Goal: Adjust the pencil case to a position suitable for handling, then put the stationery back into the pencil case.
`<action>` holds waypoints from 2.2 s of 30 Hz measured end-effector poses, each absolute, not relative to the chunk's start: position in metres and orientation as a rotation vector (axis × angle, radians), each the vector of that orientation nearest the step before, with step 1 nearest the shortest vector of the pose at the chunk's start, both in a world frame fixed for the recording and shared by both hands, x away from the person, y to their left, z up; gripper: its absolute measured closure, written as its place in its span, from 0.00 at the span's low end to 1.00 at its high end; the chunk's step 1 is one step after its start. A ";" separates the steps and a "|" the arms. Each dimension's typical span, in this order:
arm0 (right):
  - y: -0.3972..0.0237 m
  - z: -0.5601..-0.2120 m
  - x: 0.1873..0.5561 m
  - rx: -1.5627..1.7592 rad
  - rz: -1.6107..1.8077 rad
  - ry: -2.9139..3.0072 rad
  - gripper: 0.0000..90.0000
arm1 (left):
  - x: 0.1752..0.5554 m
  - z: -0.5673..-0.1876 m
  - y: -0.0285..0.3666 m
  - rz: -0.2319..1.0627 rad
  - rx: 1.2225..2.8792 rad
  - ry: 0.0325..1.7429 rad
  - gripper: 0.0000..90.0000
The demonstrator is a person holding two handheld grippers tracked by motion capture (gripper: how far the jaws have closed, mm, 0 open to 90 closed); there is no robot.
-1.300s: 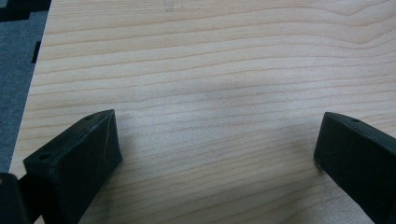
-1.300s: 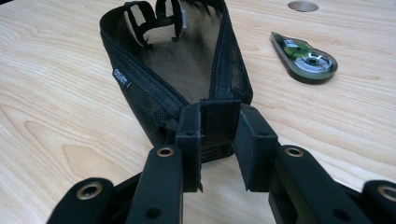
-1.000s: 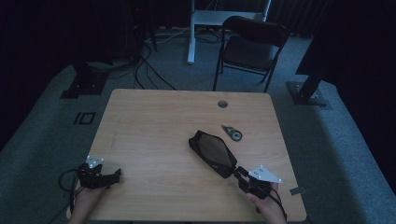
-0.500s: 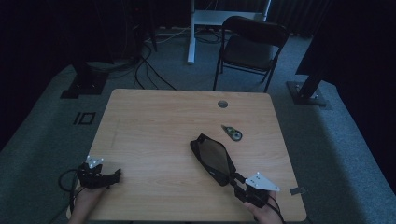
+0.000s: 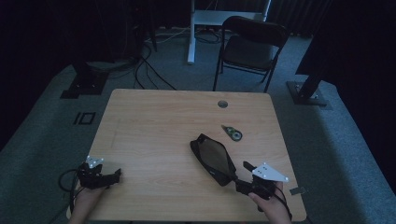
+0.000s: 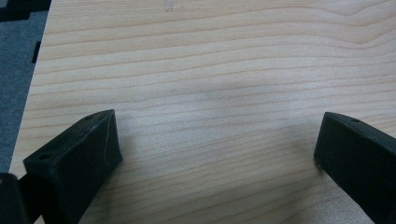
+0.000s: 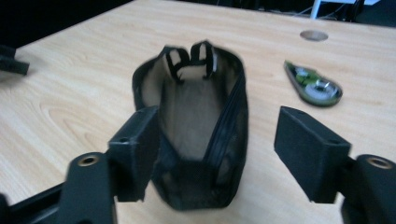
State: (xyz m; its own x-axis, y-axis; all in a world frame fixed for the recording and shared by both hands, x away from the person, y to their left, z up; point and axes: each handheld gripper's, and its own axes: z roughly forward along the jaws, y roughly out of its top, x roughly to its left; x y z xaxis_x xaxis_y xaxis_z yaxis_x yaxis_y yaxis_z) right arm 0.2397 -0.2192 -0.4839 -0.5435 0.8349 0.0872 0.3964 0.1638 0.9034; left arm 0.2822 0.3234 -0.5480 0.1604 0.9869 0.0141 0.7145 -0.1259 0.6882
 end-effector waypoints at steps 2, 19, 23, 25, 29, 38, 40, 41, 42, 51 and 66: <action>-0.223 -0.479 0.245 1.165 1.373 1.994 0.27 | 0.282 -0.548 0.323 0.658 1.903 1.610 0.01; -0.235 -0.464 0.295 1.182 1.363 1.914 0.13 | 0.282 -0.548 0.323 0.658 1.901 1.610 0.01; -0.236 -0.466 0.306 1.173 1.331 1.928 0.13 | 0.282 -0.548 0.323 0.658 1.900 1.610 0.01; -0.239 -0.469 0.318 1.178 1.309 1.924 0.14 | 0.282 -0.548 0.323 0.658 1.900 1.610 0.01; -0.242 -0.475 0.335 1.190 1.304 1.927 0.14 | 0.282 -0.548 0.323 0.658 1.901 1.611 0.01; -0.239 -0.492 0.365 1.162 1.253 1.972 0.15 | 0.282 -0.548 0.323 0.658 1.901 1.611 0.01; -0.239 -0.494 0.368 1.168 1.249 1.978 0.15 | 0.282 -0.548 0.323 0.658 1.901 1.611 0.01; -0.239 -0.496 0.371 1.174 1.241 1.982 0.15 | 0.282 -0.548 0.323 0.658 1.901 1.611 0.01; -0.237 -0.500 0.378 1.166 1.218 2.006 0.15 | 0.282 -0.548 0.323 0.658 1.901 1.611 0.01; -0.234 -0.511 0.407 1.203 1.179 2.026 0.18 | 0.282 -0.548 0.323 0.658 1.901 1.611 0.01; -0.226 -0.533 0.449 1.276 1.082 2.072 0.18 | 0.282 -0.548 0.323 0.658 1.901 1.611 0.01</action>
